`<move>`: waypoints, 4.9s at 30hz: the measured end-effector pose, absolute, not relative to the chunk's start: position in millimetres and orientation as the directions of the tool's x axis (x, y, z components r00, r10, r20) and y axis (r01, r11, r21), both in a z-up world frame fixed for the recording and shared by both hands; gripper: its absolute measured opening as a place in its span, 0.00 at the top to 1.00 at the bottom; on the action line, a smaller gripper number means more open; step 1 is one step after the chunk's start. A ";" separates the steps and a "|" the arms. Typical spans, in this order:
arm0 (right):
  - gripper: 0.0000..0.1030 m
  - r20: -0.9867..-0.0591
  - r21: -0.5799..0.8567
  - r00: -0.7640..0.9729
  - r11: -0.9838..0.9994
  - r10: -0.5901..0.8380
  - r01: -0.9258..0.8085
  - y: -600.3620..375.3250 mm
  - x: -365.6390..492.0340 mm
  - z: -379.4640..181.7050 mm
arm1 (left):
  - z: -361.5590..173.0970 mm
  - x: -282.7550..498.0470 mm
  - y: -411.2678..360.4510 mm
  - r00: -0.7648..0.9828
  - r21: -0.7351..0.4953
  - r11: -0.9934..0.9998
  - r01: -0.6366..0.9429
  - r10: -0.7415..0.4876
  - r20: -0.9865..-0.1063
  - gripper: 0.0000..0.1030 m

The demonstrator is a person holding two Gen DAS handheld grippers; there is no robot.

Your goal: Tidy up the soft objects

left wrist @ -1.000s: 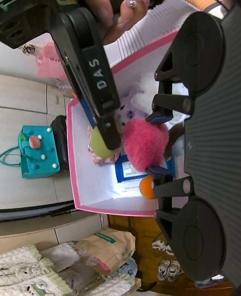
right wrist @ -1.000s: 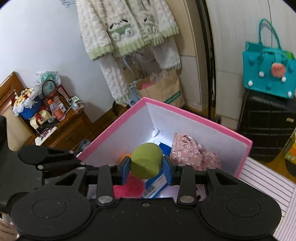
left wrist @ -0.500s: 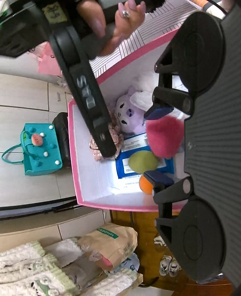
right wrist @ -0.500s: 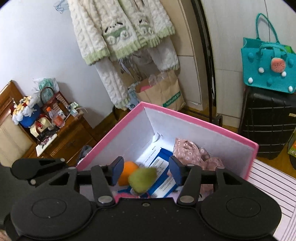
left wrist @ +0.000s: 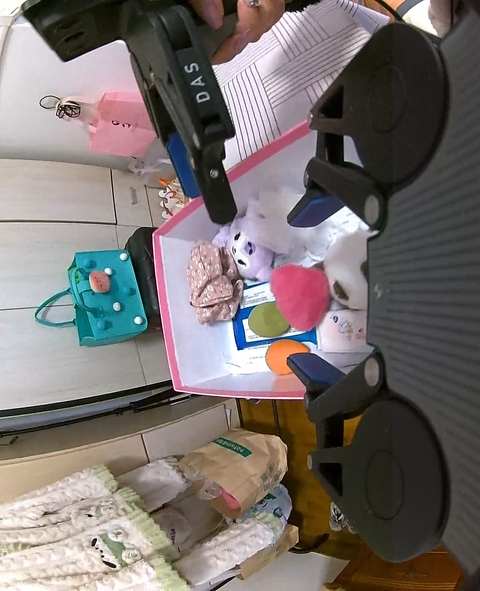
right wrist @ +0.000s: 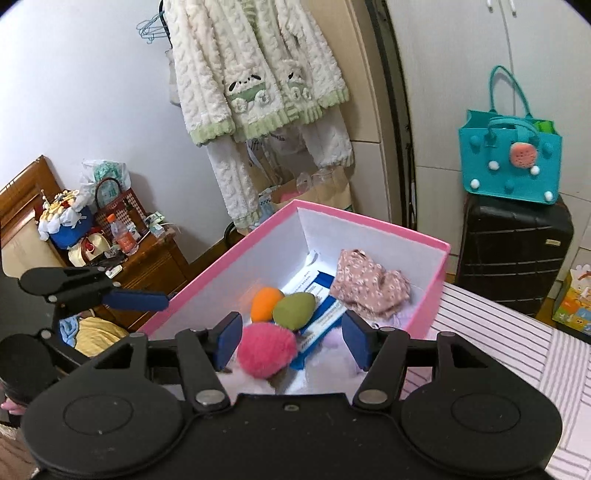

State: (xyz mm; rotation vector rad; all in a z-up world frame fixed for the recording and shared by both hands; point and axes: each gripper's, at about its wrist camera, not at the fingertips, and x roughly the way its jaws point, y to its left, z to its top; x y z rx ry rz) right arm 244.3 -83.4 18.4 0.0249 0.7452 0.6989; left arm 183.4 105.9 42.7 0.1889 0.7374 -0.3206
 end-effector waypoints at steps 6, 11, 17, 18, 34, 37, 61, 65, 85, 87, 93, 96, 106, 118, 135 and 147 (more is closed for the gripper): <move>0.33 -0.601 0.243 0.550 0.788 0.580 -0.566 -100.5 216.2 27.5 | 59.2 153.6 101.7 0.725 0.064 0.939 0.337 -0.216 -0.655 0.17; 0.07 -0.612 0.166 0.595 0.819 0.522 -0.549 -108.7 190.0 35.5 | 73.1 134.7 95.0 0.733 0.058 0.942 0.331 -0.218 -0.644 0.01; 0.01 -0.707 -0.049 0.641 0.883 0.299 -0.467 -109.1 162.2 29.8 | 74.2 121.7 82.0 0.698 0.086 0.955 0.284 -0.144 -0.702 0.00; 0.01 -0.696 -0.049 0.651 0.884 0.303 -0.464 -115.2 156.2 30.0 | 73.0 120.8 78.9 0.681 0.092 0.956 0.277 -0.127 -0.721 0.00; 0.00 -0.538 -0.037 0.830 0.980 0.146 -0.196 -181.1 41.9 41.1 | 60.7 41.4 40.6 0.751 -0.020 0.956 0.293 -0.243 -0.614 0.00; 0.00 -0.517 -0.101 0.854 0.988 0.051 -0.120 -188.8 25.6 40.0 | 58.1 36.7 27.7 0.748 -0.029 0.951 0.308 -0.261 -0.611 0.00; 0.00 -0.493 -0.019 0.866 0.995 -0.091 0.093 -200.7 -30.9 7.6 | 45.7 1.3 4.8 0.820 0.047 0.974 0.220 -0.158 -0.550 0.00; 0.00 -0.492 -0.024 0.866 0.996 -0.091 0.092 -199.3 -32.3 8.7 | 45.9 -0.2 5.1 0.820 0.047 0.977 0.207 -0.147 -0.553 0.00; 0.00 -0.446 -0.104 0.886 0.991 -0.125 0.088 -184.0 -40.4 1.9 | 38.5 -2.2 7.9 0.867 0.063 0.990 0.126 -0.079 -0.492 0.00; 0.00 -0.438 -0.123 0.890 0.989 -0.128 0.082 -181.9 -41.1 1.0 | 38.4 -3.5 9.3 0.873 0.061 0.991 0.120 -0.077 -0.481 0.00; 0.00 -0.425 -0.128 0.896 0.989 -0.127 0.080 -182.4 -39.4 -2.5 | 36.1 -7.8 10.2 0.879 0.089 0.989 0.119 -0.063 -0.473 0.00; 0.00 -0.421 -0.109 0.898 0.990 -0.132 0.094 -185.1 -37.0 -3.6 | 34.4 -10.2 10.1 0.882 0.110 0.988 0.108 -0.045 -0.469 0.00; 0.00 -0.423 -0.117 0.897 0.989 -0.130 0.088 -184.3 -34.2 -7.3 | 31.8 -14.9 10.8 0.885 0.111 0.987 0.112 -0.048 -0.464 0.00; 0.00 -0.419 -0.077 0.904 0.995 -0.089 0.062 -188.4 -42.4 -2.7 | 28.5 -17.5 6.4 0.877 0.123 0.984 0.127 -0.054 -0.477 0.00; 0.00 -0.407 -0.086 0.905 0.992 -0.121 0.094 -191.5 -45.9 -6.5 | 29.4 -18.5 5.3 0.882 0.107 0.986 0.129 -0.065 -0.467 0.00; 0.00 -0.410 -0.094 0.901 0.989 -0.143 0.114 -192.8 -43.9 -8.3 | 29.1 -16.2 8.0 0.874 0.088 0.989 0.121 -0.064 -0.482 0.00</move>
